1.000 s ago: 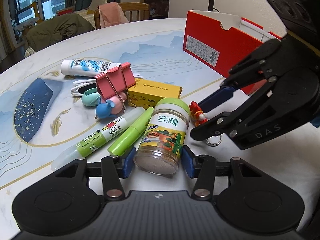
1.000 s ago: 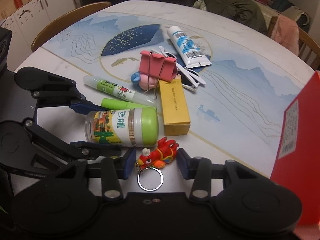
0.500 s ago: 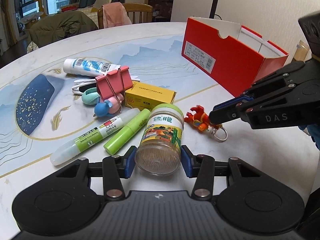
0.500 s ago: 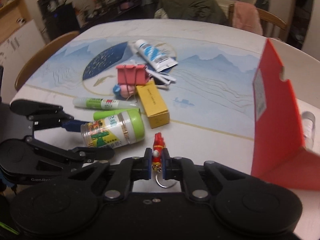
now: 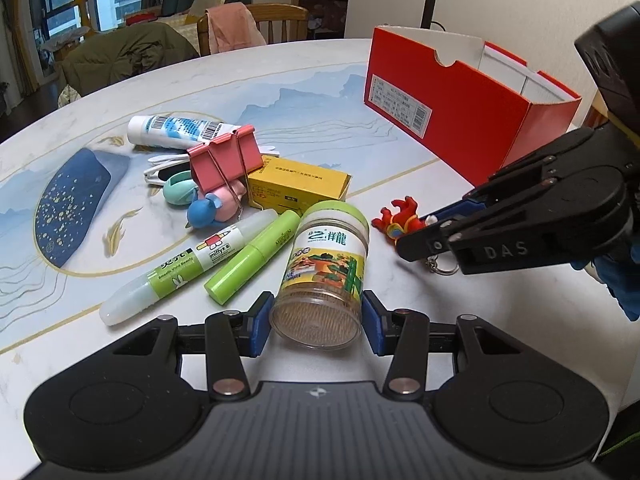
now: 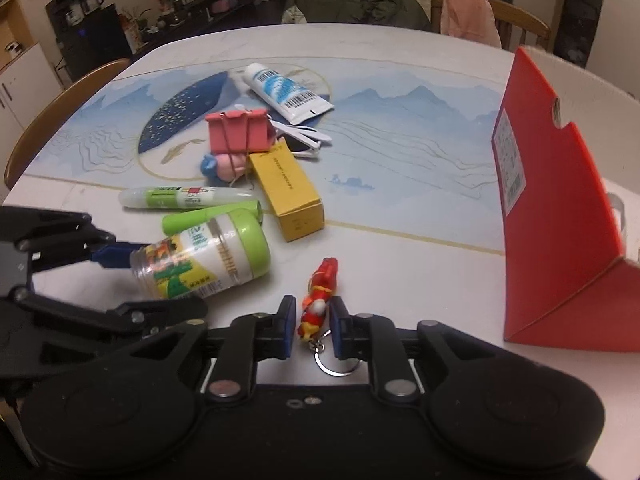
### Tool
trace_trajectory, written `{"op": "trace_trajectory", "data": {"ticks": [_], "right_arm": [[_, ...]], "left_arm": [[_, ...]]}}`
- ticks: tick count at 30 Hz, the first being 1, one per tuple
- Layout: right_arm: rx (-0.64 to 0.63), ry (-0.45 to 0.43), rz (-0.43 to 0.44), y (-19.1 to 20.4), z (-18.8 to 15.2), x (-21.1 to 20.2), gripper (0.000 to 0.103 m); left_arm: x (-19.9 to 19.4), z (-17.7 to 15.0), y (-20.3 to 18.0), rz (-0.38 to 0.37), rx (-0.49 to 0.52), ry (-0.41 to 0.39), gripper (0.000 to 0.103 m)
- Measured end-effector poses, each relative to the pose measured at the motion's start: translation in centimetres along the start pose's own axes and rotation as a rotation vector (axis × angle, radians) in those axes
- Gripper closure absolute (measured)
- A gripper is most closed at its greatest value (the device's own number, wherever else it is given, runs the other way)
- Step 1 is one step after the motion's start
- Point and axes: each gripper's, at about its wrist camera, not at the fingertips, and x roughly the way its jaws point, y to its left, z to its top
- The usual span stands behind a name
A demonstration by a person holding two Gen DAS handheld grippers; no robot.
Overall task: Organize rigid objects
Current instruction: 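Grasp the toothpick jar with left tool while right tool grasps the red dragon keychain, then carry jar and keychain into the shoebox and open both tools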
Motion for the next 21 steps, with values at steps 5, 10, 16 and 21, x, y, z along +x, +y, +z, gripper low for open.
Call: {"op": "trace_trajectory", "data": {"ticks": [5, 10, 16, 21], "right_arm": [[0.013, 0.003, 0.001, -0.2, 0.2, 0.7, 0.084], [0.017, -0.015, 0.018, -0.1, 0.4, 0.8, 0.084], [0.006, -0.037, 0.012, 0.3, 0.4, 0.4, 0.089], [0.016, -0.035, 0.007, 0.3, 0.1, -0.2, 0.090]], "left_arm": [[0.8, 0.3, -0.1, 0.005, 0.011, 0.012, 0.057], [1.3, 0.5, -0.3, 0.005, 0.021, 0.012, 0.057], [1.9, 0.9, -0.6, 0.003, 0.027, 0.002, 0.057], [1.8, 1.0, -0.8, 0.011, 0.020, -0.005, 0.058]]}}
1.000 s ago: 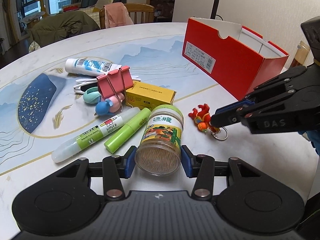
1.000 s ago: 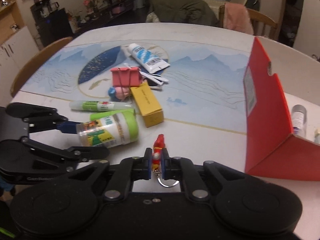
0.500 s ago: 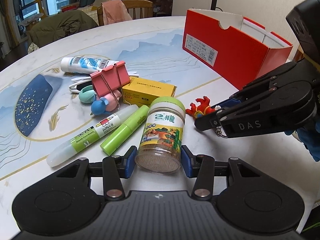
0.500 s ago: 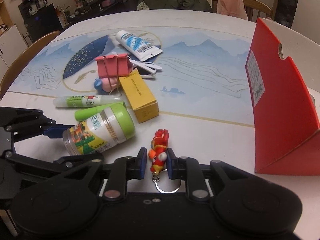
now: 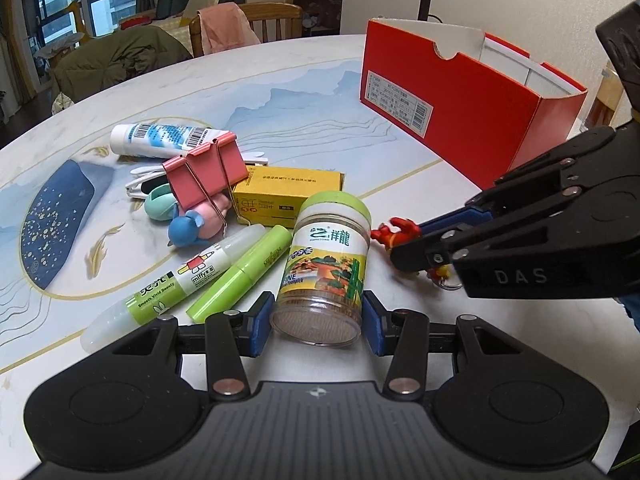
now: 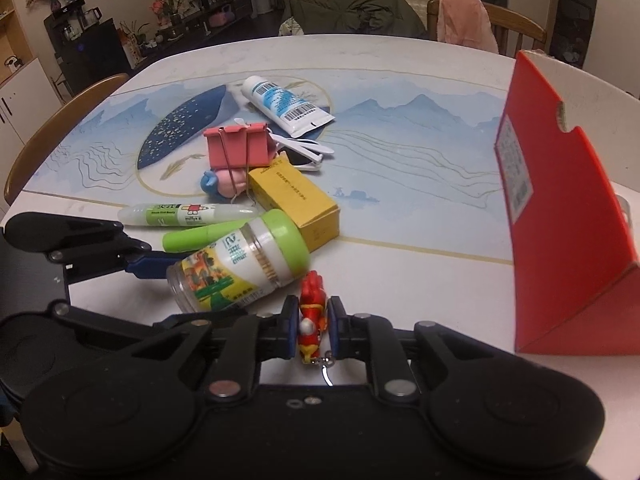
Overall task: Organize rigid objects
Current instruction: 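Carry jar and keychain into the shoebox and open both tools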
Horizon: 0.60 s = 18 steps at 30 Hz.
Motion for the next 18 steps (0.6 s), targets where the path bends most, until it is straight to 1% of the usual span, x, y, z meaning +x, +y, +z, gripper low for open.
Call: {"op": "trace_trajectory", "data": {"ticks": [5, 10, 18], "right_arm": [[0.040, -0.022, 0.006, -0.6, 0.0, -1.8, 0.090], [0.069, -0.080, 0.003, -1.5, 0.2, -4.9, 0.090], [0.150, -0.152, 0.024, -4.6, 1.0, -9.5, 0.090]], "left_arm": [[-1.5, 0.4, -0.4, -0.003, -0.034, -0.040, 0.060], [-3.0, 1.2, -0.9, -0.021, -0.060, -0.062, 0.060], [-5.4, 3.5, -2.0, -0.030, -0.089, -0.110, 0.060]]}}
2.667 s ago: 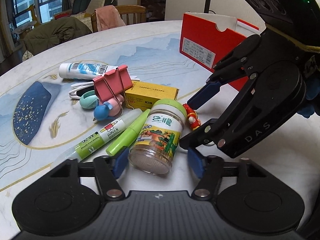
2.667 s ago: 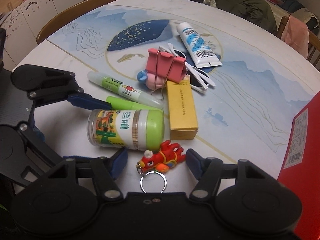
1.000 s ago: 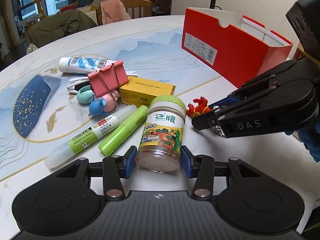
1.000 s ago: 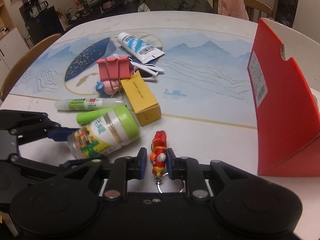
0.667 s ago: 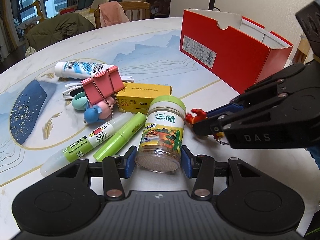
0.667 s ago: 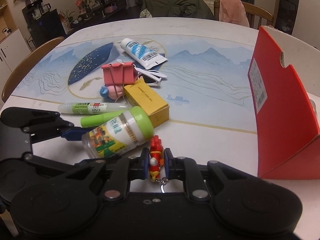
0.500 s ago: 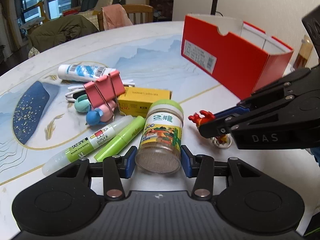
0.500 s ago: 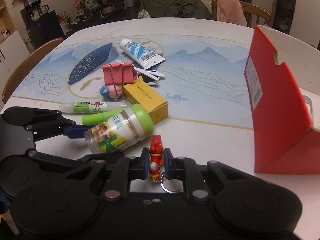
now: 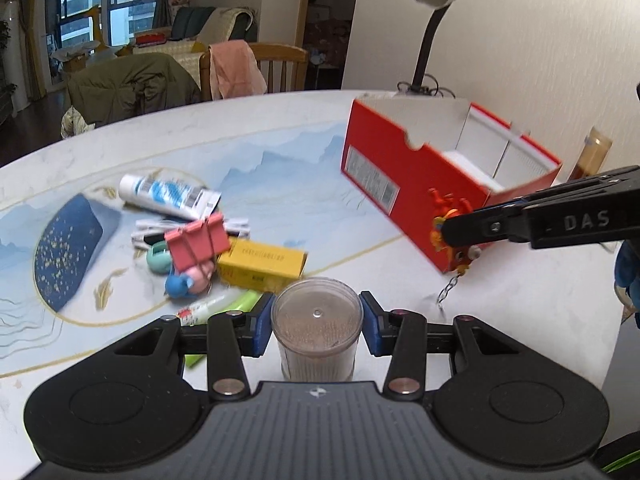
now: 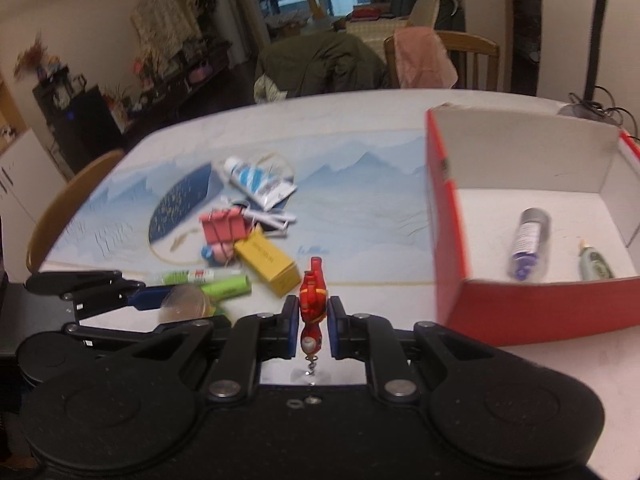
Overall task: Organize rigid objects
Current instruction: 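Carry jar and keychain into the shoebox and open both tools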
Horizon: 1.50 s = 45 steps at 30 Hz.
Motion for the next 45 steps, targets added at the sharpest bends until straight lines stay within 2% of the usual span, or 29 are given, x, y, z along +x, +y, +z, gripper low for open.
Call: {"op": "trace_trajectory", "data": {"ticks": [11, 17, 21, 28, 37, 45], "right_arm": [[0.053, -0.106, 0.009, -4.4, 3.4, -5.0, 0.090], [0.058, -0.171, -0.038, -8.2, 5.4, -7.0, 0.090], [0.065, -0.189, -0.073, -10.9, 6.2, -7.4, 0.090], [0.083, -0.181, -0.131, -15.3, 6.7, -6.7, 0.090], [0.114, -0.143, -0.185, -20.5, 5.7, -5.5, 0.090], [0.112, -0.077, -0.181, -23.2, 4.7, -3.7, 0.090]], "left_arm": [[-1.9, 5.1, -3.4, -0.017, -0.001, -0.077, 0.060], [-1.5, 8.5, -6.2, -0.047, 0.026, -0.099, 0.060], [-0.5, 10.3, -8.3, -0.041, 0.054, -0.107, 0.060], [2.4, 13.0, -11.3, -0.041, 0.059, -0.091, 0.060], [6.9, 15.7, -14.4, -0.030, 0.072, -0.058, 0.060], [12.1, 17.2, -15.9, 0.015, 0.101, 0.005, 0.060]]}}
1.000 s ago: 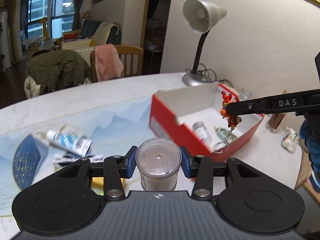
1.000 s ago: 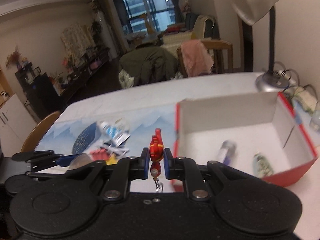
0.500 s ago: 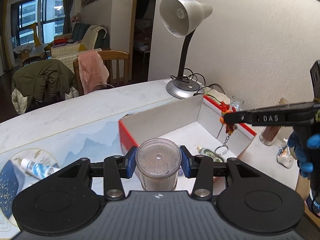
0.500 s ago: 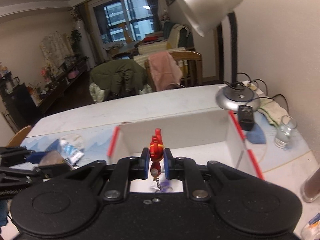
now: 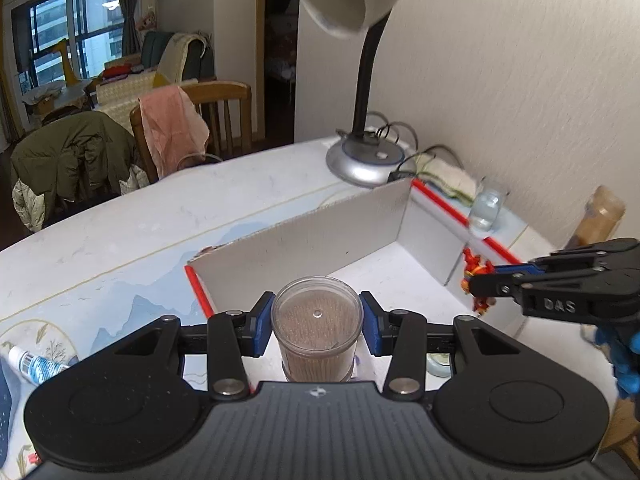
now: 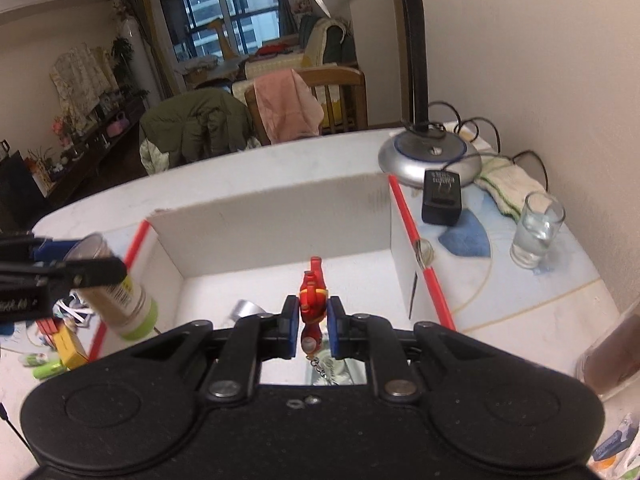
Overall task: Organize rigid objects
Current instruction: 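Carry jar and keychain into the shoebox and open both tools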
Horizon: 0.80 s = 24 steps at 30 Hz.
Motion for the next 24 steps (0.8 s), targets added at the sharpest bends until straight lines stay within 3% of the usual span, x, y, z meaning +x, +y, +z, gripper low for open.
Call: {"op": "trace_trajectory", "data": {"ticks": [12, 24], "right_arm": [[-0.064, 0.120, 0.096, 0.1, -0.9, 4.1, 0.090], [-0.106, 0.190, 0.143, 0.4, -1.4, 6.9, 0.090]], "left_arm": [[7.2, 0.2, -0.9, 0.059, 0.071, 0.174, 0.060], [11.0, 1.0, -1.2, 0.078, 0.089, 0.242, 0.060]]}}
